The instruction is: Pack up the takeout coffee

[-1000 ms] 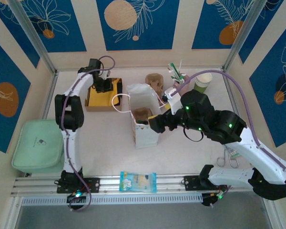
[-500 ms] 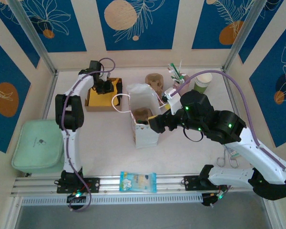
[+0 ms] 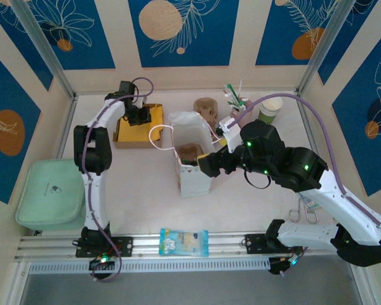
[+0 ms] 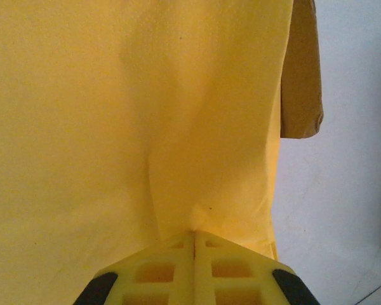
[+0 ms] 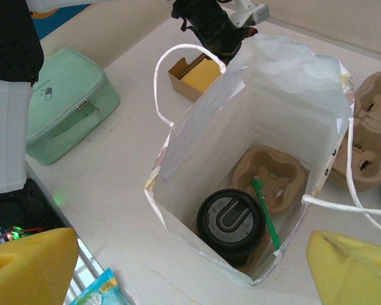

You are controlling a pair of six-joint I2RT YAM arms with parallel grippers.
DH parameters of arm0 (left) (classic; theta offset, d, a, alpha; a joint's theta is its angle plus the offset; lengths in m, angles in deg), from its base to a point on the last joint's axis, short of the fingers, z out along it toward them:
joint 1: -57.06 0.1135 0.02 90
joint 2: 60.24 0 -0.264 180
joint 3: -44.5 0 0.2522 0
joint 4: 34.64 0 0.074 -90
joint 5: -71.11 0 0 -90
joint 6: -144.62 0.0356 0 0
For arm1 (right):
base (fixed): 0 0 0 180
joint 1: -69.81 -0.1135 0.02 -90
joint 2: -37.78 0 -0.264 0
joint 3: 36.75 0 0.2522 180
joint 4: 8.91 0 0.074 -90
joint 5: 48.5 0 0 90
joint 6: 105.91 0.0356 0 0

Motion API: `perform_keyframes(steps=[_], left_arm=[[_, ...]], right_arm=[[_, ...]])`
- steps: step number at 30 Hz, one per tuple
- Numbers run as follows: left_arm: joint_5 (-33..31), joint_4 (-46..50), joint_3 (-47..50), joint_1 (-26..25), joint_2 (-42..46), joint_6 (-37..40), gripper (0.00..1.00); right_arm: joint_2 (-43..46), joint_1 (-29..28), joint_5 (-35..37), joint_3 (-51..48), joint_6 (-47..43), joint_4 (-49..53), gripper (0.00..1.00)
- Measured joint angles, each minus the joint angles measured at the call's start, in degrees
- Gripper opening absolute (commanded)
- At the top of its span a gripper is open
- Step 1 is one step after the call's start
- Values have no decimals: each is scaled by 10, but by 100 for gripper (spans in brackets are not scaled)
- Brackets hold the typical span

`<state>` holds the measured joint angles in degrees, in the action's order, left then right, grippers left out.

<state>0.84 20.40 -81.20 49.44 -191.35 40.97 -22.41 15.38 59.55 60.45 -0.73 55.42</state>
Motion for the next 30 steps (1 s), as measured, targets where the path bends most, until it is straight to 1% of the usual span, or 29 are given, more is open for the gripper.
perform_keyframes(steps=[14, 30], left_arm=[[-3, -14, 14, 7, 2, 0, 0], [-2, -14, 21, 64, 30, -11, 0]], right_arm=[[2, 0, 0, -5, 0, 0, 93], [2, 0, 0, -7, 0, 0, 92]])
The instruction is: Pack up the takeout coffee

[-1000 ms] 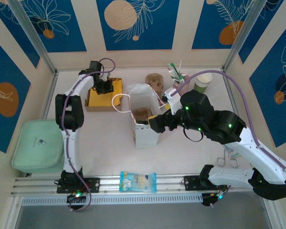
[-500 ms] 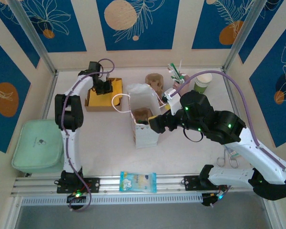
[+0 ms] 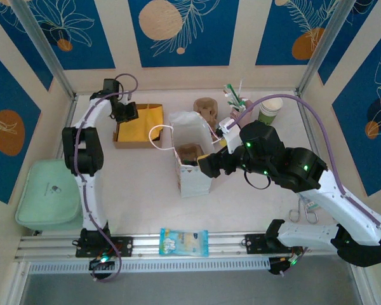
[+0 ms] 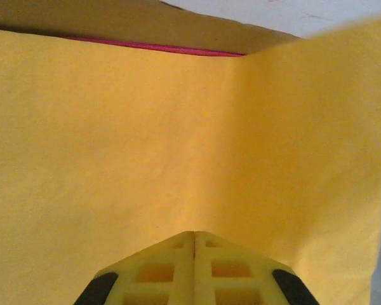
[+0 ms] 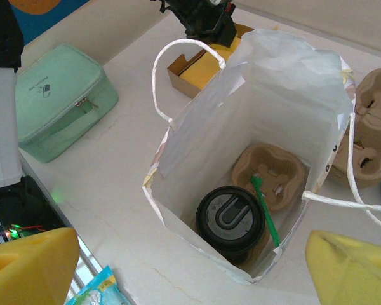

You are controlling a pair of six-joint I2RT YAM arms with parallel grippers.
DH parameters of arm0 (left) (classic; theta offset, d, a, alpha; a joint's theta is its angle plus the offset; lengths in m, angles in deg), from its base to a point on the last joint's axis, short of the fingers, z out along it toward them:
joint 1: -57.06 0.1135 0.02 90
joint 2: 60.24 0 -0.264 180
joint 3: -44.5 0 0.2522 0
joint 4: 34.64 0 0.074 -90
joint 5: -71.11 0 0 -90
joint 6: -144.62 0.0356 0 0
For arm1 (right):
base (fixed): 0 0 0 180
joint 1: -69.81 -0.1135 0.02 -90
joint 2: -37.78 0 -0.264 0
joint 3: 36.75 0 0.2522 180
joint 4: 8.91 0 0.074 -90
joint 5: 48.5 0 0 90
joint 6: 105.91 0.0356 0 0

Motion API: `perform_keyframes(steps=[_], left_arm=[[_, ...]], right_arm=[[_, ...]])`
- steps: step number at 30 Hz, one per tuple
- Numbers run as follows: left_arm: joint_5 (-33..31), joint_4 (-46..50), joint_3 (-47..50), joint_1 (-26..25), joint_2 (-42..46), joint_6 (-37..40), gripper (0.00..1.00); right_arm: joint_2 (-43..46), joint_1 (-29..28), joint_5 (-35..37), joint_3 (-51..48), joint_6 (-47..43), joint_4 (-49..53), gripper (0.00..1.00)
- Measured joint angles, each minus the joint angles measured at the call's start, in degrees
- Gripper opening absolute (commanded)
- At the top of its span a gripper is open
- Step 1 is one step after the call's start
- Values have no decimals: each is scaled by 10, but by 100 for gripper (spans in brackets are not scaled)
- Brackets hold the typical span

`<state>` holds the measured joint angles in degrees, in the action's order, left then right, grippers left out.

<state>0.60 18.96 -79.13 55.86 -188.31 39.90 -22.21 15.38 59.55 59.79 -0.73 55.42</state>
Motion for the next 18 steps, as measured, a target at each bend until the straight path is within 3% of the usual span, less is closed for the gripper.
perform_keyframes(steps=[7, 12, 18], left_arm=[[5, -1, 2, 3, 0, -3, 2], [-2, 0, 10, -7, 0, 2, 34], [-42, 18, -4, -49, 0, 14, 42]], right_arm=[[-3, 0, 0, 0, 0, 0, 92], [-12, 0, 0, 0, -2, 0, 93], [-20, 0, 0, 0, -2, -2, 92]])
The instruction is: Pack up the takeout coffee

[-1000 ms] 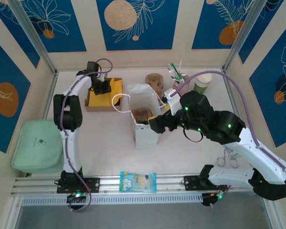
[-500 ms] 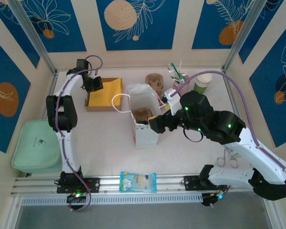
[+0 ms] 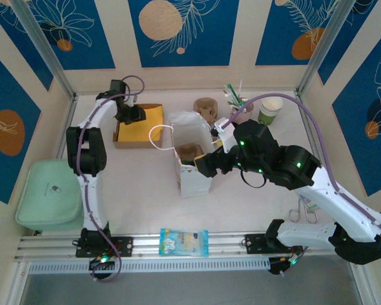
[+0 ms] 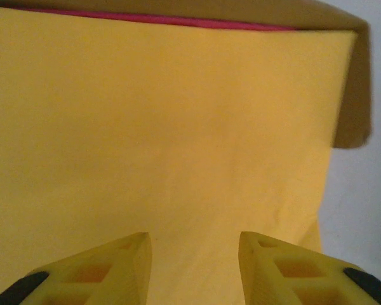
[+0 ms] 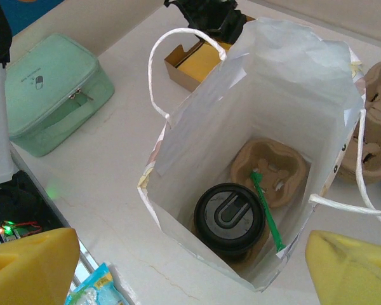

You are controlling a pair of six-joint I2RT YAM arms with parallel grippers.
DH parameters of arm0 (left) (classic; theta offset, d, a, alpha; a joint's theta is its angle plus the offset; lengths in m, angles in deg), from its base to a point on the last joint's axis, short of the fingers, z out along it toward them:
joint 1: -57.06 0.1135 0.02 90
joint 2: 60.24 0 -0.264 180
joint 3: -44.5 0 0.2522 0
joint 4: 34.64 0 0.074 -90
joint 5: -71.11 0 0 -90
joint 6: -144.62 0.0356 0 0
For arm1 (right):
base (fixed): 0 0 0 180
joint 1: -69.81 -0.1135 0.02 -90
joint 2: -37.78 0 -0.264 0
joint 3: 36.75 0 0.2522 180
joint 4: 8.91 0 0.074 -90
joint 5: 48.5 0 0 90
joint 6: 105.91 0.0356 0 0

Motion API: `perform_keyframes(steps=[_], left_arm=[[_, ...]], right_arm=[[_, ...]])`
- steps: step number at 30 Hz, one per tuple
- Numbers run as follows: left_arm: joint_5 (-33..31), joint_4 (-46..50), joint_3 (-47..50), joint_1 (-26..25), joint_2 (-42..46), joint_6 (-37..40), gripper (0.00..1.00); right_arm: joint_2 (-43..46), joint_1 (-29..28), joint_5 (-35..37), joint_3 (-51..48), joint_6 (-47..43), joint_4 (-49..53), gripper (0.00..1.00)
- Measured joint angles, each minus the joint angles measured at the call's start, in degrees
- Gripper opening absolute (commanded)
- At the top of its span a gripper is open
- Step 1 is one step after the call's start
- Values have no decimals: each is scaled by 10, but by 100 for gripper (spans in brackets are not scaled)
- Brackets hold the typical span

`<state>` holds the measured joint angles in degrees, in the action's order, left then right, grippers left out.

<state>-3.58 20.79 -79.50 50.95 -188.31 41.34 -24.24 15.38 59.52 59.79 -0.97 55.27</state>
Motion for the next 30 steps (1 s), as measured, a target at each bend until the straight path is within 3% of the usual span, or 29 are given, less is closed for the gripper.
perform_keyframes(steps=[10, 19, 30], left_arm=[[-65, 34, -73, -94, -14, 17, 44], [-126, 68, -94, -112, -64, 27, 42], [-135, 73, -98, -124, -76, 29, 43]], right_arm=[[0, 0, 0, 0, 0, -1, 92], [11, 2, 0, -4, 0, -3, 93], [30, 12, 0, -24, 0, -3, 92]])
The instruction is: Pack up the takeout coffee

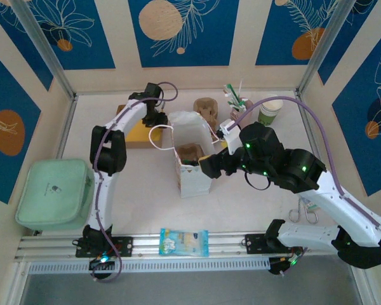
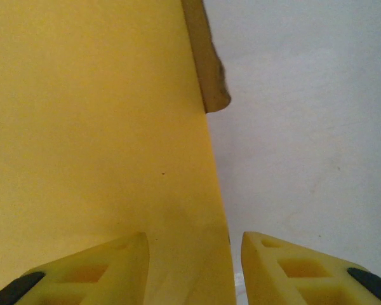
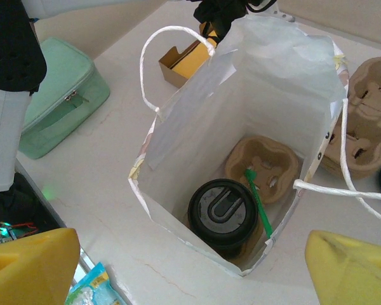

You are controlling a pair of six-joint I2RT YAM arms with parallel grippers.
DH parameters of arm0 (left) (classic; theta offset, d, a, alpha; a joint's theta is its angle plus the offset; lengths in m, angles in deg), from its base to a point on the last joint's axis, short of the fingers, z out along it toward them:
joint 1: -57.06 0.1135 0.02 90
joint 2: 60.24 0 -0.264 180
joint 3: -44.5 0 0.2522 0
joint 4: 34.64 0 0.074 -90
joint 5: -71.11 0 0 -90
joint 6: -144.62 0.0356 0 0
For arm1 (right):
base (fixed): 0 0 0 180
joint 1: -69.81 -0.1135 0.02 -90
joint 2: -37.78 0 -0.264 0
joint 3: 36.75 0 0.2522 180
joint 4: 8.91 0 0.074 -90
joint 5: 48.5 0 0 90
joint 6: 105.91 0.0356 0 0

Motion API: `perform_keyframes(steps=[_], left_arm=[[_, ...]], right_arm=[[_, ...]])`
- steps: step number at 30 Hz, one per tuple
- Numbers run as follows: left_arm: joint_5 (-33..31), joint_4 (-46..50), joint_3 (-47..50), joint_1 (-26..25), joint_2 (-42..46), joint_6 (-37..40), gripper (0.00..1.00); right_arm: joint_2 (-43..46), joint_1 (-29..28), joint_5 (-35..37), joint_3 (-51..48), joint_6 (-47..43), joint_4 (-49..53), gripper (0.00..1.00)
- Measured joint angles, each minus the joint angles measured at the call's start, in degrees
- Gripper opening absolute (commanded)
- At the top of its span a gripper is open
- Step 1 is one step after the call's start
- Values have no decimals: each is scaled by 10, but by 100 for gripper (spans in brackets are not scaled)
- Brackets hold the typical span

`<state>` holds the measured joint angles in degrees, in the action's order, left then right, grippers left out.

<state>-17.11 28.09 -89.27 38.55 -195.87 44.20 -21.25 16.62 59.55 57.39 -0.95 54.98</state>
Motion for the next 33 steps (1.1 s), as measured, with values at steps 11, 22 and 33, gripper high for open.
perform_keyframes(steps=[11, 22, 33], left_arm=[[-7, 4, -16, -5, -10, 1, 38], [-10, 13, -16, -5, -17, 10, 10], [-14, 15, -17, -5, -17, 16, 10]], right_arm=[[13, 6, 0, -9, 0, 0, 92], [15, 7, 0, -9, 0, 0, 92], [15, 7, 0, -9, 0, 0, 92]])
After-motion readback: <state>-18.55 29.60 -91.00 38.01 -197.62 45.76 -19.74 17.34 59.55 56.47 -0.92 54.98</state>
